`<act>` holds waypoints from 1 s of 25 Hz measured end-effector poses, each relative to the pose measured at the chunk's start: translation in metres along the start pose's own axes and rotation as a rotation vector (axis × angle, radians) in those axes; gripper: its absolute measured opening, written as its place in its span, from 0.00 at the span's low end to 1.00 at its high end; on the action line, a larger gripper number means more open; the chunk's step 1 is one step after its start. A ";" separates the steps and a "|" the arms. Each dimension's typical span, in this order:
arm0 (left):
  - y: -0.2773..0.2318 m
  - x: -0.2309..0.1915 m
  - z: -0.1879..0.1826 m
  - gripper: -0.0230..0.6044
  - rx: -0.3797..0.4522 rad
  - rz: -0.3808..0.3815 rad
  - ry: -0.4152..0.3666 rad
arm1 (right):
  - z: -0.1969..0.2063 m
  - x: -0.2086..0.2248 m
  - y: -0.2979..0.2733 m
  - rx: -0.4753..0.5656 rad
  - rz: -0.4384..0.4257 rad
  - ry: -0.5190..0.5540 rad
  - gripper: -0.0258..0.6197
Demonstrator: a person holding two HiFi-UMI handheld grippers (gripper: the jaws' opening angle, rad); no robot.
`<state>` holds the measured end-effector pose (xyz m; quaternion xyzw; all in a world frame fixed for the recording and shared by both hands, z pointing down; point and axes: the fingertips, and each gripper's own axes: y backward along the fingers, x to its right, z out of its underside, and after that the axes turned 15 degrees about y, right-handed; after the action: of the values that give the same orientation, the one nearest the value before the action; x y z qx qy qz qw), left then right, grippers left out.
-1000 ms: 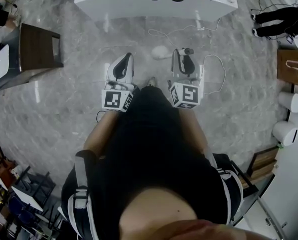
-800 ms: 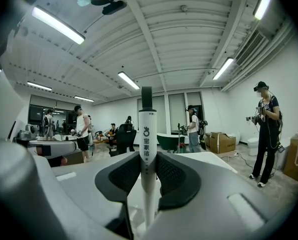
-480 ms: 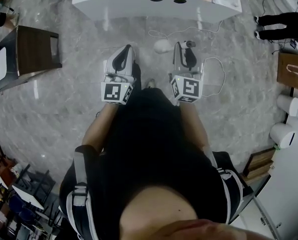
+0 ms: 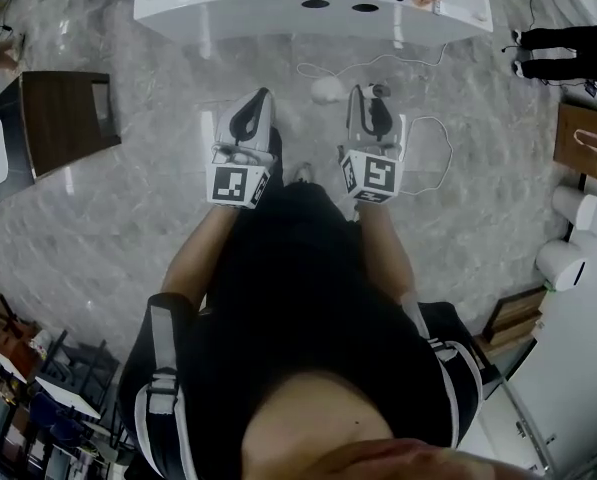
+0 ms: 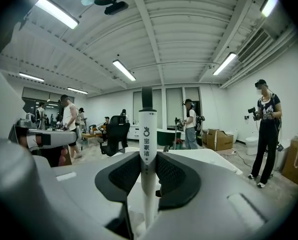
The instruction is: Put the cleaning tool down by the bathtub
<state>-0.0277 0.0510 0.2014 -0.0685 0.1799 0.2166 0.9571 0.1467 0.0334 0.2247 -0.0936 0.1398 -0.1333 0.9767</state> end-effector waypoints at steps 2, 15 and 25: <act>-0.014 -0.010 0.004 0.05 -0.011 0.002 0.004 | 0.007 -0.001 -0.019 -0.012 0.001 -0.003 0.19; -0.102 -0.089 0.059 0.05 -0.075 -0.019 0.036 | 0.091 -0.011 -0.141 -0.108 0.010 -0.011 0.19; -0.147 -0.137 0.125 0.05 -0.118 -0.043 0.082 | 0.185 -0.030 -0.211 -0.182 -0.015 -0.001 0.19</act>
<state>-0.0391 -0.1083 0.3764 -0.1373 0.2044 0.2034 0.9476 0.1247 -0.1310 0.4527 -0.1832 0.1499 -0.1272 0.9632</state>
